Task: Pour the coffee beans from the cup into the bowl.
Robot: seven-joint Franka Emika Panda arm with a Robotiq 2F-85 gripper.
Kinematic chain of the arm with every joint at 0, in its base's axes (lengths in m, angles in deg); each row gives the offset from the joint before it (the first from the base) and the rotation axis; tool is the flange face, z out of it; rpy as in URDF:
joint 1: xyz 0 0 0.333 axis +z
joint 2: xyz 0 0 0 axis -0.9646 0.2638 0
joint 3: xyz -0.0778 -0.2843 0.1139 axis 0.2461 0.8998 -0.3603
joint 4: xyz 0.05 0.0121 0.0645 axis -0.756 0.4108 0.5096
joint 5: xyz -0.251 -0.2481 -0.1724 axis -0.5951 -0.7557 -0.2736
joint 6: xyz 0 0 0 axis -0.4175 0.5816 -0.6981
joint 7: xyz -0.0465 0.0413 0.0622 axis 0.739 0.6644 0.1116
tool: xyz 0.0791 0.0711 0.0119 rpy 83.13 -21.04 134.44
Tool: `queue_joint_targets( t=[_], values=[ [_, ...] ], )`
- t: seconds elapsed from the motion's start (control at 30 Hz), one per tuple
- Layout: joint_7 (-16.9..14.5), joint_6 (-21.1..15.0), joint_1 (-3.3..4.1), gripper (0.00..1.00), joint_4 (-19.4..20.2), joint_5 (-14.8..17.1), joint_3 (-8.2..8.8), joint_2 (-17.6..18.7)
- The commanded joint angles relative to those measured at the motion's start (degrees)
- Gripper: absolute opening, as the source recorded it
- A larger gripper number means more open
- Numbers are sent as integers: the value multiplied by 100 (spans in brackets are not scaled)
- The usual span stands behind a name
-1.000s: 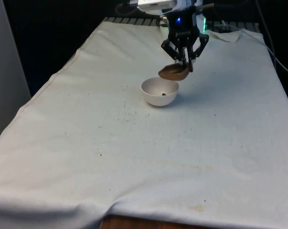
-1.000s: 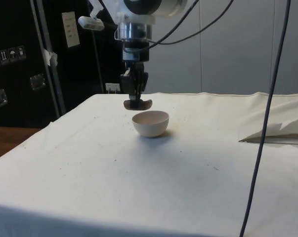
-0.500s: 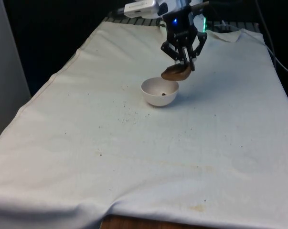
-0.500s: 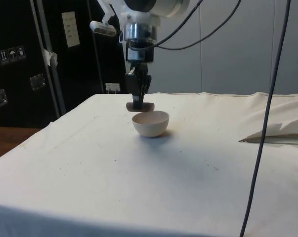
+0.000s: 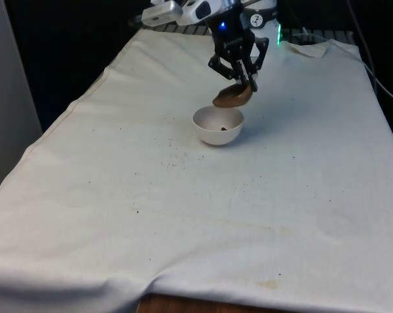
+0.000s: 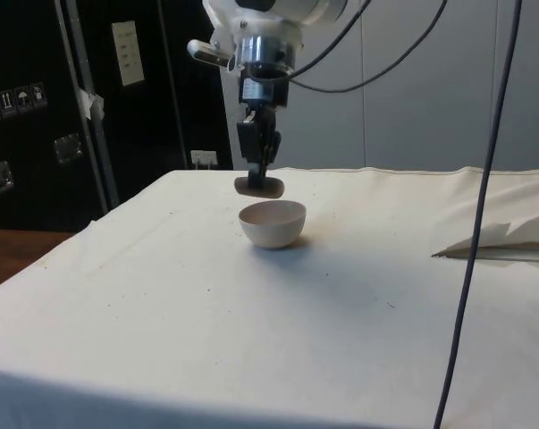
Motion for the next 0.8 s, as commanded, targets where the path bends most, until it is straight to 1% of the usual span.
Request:
queue_joint_targets(
  t=[0.0,0.1,0.13,0.17,0.2,0.37,0.4,0.43,0.5,0.67,0.7,0.73,0.77],
  values=[
    [-143,97,-46,0,-17,138,17,-17],
    [-338,195,-52,0,-34,275,97,0],
    [-269,132,-17,0,-11,201,109,0],
    [-401,229,-57,0,-46,321,126,6],
    [-516,298,-57,0,-69,407,178,17],
    [-825,476,-80,0,-120,625,292,57],
    [-773,418,-40,0,-86,561,309,40],
    [-888,510,-80,0,-126,670,321,63],
    [-1043,619,-80,0,-155,796,390,86],
    [-1266,802,-92,0,-201,985,476,120],
    [-1243,756,-57,0,-178,945,493,109],
    [-1369,871,-97,0,-218,1066,504,126],
    [-1427,900,-97,0,-223,1112,521,132]
  ],
)
